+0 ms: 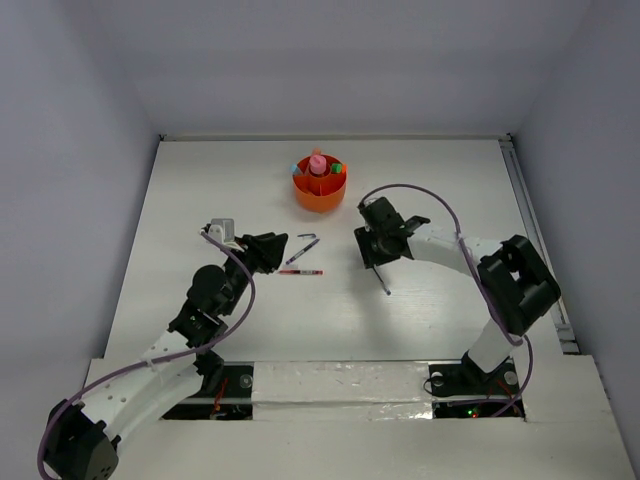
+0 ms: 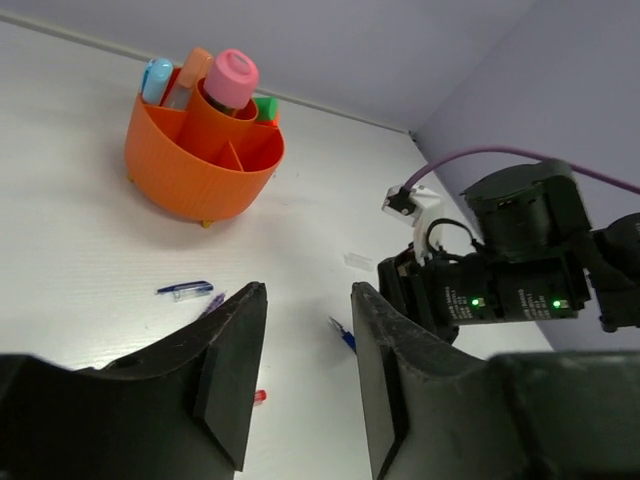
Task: Sort the stationery into containers
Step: Pick up the pen from the center of the board.
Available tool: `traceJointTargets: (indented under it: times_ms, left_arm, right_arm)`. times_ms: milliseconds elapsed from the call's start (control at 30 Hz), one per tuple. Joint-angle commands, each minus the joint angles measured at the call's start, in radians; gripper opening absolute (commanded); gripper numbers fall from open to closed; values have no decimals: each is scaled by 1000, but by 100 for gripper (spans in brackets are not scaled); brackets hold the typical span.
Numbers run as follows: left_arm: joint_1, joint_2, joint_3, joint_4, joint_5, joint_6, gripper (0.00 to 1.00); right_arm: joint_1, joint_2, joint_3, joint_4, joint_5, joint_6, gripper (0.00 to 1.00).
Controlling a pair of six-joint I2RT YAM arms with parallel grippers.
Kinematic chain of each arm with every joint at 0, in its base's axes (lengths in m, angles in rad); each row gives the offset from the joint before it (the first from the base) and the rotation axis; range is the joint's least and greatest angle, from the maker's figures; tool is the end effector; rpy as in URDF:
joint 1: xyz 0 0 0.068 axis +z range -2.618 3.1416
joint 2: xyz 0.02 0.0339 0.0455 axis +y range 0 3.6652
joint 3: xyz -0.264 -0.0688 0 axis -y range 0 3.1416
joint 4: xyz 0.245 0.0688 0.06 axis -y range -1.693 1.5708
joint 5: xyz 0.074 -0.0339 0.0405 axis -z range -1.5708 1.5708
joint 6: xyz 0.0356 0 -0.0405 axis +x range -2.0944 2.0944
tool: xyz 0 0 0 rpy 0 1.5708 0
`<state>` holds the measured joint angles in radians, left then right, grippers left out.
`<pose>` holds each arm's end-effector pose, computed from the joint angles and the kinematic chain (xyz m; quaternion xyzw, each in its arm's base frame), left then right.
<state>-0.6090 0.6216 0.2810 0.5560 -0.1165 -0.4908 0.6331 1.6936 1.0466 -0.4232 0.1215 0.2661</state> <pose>0.1362 -0.0900 0.2653 -0.0083 0.6275 -0.3753 0.6821 0.2738 0.1956 0.1798 -0.1617 0.9536 0.0545 0.2482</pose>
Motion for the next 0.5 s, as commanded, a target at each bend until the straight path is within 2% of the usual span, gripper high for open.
traceJointTargets:
  times_ms: [0,167,300,467]
  left_arm:
    - [-5,0,37,2,-40,-5,38]
    - [-5,-51,35,-41,-124,4,42]
    - [-5,-102,27,-70,-189,11,49]
    - [-5,-125,27,-85,-215,14,51]
  right_arm:
    - [40,-67,76,23,11,-71,52]
    - [154,-6,173,101,-163,-168,52]
    - [253,122,266,121,-169,-235,50]
    - [300,253,378,78,-146,-297,46]
